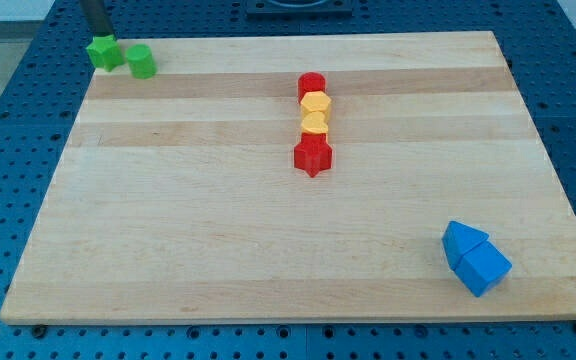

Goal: Push the green star towards the bottom of the board

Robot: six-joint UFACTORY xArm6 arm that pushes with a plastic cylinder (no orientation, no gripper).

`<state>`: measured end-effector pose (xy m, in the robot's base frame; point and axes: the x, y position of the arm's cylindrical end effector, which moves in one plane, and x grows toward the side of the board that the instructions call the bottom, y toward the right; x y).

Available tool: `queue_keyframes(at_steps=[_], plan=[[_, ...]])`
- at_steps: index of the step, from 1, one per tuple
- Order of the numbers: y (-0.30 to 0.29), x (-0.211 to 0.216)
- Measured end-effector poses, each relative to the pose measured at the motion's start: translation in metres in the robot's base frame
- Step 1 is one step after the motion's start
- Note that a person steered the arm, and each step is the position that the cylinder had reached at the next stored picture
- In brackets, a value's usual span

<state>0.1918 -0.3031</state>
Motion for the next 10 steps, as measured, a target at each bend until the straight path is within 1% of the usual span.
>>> queue_keyframes(at_steps=[2,3,5,6,10], plan=[[-0.001,0.013],[0.007,0.036],[0.009,0.130],[0.009,0.161],[-0.002,0.143]])
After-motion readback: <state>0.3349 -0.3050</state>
